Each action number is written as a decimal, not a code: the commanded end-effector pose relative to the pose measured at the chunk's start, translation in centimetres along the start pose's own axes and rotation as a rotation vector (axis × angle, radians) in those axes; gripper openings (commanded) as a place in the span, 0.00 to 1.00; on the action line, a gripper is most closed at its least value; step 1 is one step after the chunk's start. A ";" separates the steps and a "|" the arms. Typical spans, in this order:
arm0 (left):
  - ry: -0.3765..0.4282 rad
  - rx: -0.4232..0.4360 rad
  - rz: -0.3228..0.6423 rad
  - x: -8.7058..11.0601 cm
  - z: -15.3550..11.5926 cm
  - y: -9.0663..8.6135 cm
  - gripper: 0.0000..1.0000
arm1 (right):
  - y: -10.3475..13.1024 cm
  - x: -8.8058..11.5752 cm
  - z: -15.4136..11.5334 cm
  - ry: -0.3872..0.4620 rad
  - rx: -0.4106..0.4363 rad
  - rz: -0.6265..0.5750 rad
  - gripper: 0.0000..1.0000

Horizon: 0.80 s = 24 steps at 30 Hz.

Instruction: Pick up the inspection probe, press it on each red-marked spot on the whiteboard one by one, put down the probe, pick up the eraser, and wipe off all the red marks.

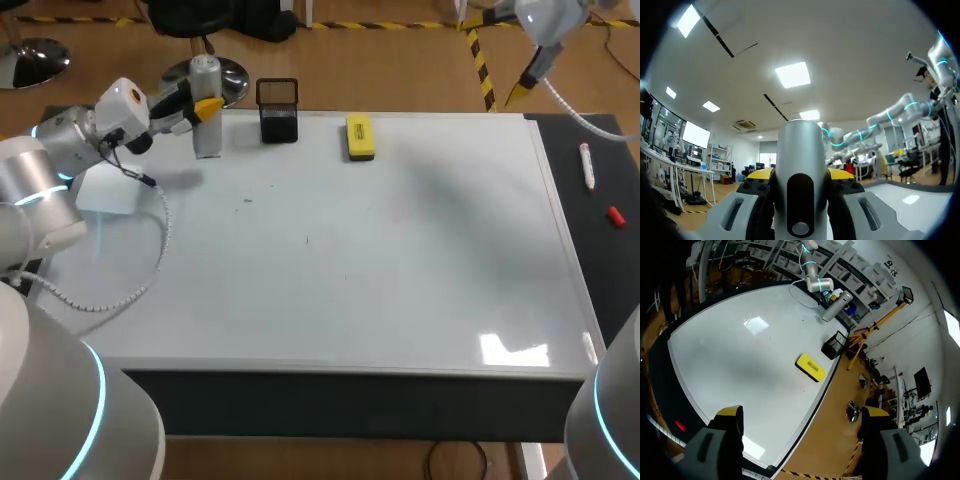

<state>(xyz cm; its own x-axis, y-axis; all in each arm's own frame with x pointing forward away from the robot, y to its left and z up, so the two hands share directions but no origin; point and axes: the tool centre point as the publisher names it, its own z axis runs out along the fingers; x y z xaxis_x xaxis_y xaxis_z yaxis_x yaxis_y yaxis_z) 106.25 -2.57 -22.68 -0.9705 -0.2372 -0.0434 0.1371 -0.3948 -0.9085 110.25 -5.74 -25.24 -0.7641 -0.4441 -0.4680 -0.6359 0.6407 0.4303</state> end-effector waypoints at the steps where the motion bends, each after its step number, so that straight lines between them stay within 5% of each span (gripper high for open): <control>1: 0.130 0.036 0.032 -5.2 2.3 0.8 0.00 | 0.0 0.0 0.0 0.003 0.003 -0.002 1.00; 9: 0.204 0.047 0.109 -9.1 4.9 -1.7 0.00 | 0.0 0.0 0.0 0.003 0.003 -0.002 1.00; 24: 0.307 0.116 0.098 -11.0 8.6 -4.1 0.00 | 0.0 0.0 0.0 0.003 0.003 -0.002 1.00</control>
<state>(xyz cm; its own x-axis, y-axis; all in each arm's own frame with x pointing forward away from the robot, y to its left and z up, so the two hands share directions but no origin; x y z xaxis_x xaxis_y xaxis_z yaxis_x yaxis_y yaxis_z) 116.74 -5.40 -14.95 -0.9697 -0.1408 -0.1998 0.2432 -0.4734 -0.8466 110.24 -5.74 -25.21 -0.7641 -0.4440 -0.4679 -0.6358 0.6410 0.4300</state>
